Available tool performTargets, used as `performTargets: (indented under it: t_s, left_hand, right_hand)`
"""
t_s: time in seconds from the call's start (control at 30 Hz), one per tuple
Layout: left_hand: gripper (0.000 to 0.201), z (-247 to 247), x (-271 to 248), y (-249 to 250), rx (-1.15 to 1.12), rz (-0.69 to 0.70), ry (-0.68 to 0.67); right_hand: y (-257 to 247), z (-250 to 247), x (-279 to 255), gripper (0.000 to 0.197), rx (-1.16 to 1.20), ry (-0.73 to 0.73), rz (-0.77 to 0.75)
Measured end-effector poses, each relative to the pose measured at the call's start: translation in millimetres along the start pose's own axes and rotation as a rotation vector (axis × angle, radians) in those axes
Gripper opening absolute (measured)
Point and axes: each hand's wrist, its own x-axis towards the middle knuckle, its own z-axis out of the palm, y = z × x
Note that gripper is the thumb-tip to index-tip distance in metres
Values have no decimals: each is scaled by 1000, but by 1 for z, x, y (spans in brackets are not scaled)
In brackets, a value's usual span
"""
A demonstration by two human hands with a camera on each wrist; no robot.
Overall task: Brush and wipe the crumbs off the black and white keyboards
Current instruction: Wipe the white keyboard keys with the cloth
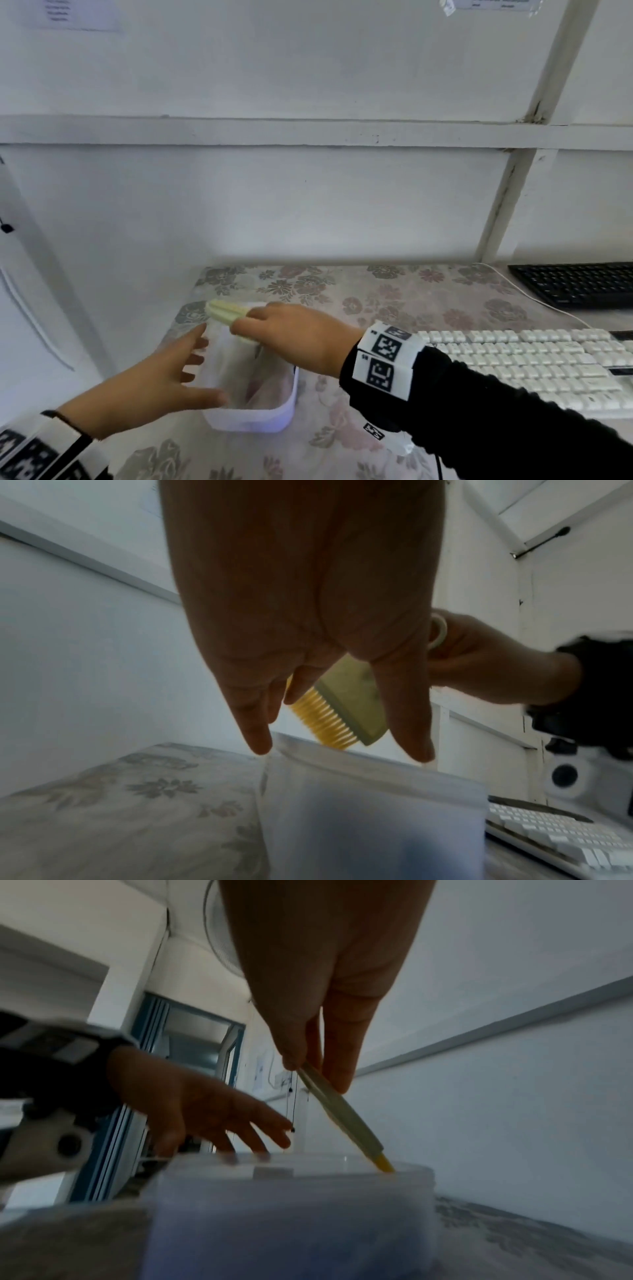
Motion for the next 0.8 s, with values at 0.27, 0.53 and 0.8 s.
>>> performTargets:
  t_s: [0.27,0.53,0.8]
  left_hand:
    - [123,-11,6,-10,-157,9,7]
    - [66,-1,24,-8,-210,72,107]
    - [63,-20,22,-15,-244,152,295]
  right_hand:
    - [6,34,2,32,58,-25,-73]
    - [16,32,2,39,205,-122,167]
    - [18,34,17,38,45,-329,469]
